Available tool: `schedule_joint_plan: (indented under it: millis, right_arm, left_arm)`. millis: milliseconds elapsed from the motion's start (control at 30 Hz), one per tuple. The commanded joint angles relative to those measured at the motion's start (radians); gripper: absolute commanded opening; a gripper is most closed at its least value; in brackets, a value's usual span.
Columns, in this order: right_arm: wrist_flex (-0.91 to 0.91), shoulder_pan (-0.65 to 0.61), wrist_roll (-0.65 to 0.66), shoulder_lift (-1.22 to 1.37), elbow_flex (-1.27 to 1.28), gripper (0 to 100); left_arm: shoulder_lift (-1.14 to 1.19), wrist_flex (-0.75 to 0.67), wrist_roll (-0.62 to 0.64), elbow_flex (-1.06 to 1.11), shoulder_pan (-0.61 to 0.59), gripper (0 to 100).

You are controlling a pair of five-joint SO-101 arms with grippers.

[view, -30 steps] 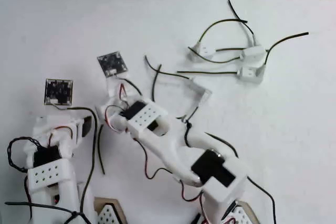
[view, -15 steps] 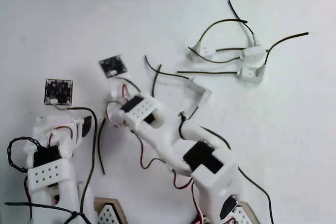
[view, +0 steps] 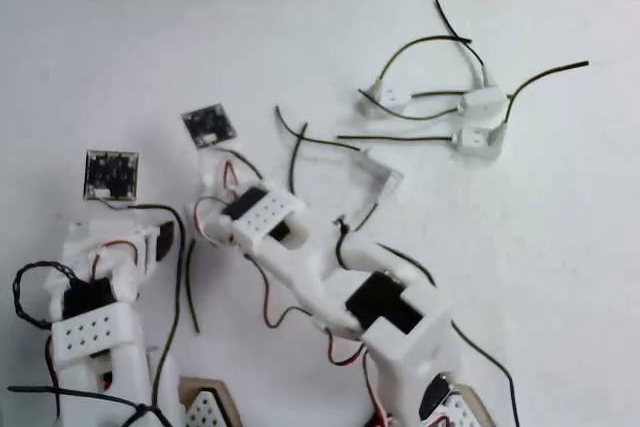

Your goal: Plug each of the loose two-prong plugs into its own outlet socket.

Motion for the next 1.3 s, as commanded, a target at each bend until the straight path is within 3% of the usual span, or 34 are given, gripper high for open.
schedule_joint_plan:
  millis: [0, 167, 367, 667, 1267]
  right_arm:
    - [-0.076, -0.005, -0.012, 0.002, -0.031, 25.6]
    - [-0.124, -0.005, 0.044, 0.077, -0.054, 22.1]
    - [-0.111, -0.004, 0.107, 0.125, -0.089, 1.3]
    - [0.030, 0.068, 0.150, 0.044, -0.083, 1.8]
    - [0.607, 0.298, 0.150, -0.458, -0.009, 1.8]
  left_arm:
    - [-0.018, -0.021, -0.011, 0.000, 0.007, 32]
    - [-0.018, -0.021, -0.011, 0.000, 0.007, 32]
    - [-0.018, -0.021, -0.011, 0.000, 0.007, 32]
    - [-0.018, -0.021, -0.011, 0.000, 0.007, 32]
    - [-0.018, -0.021, -0.011, 0.000, 0.010, 32]
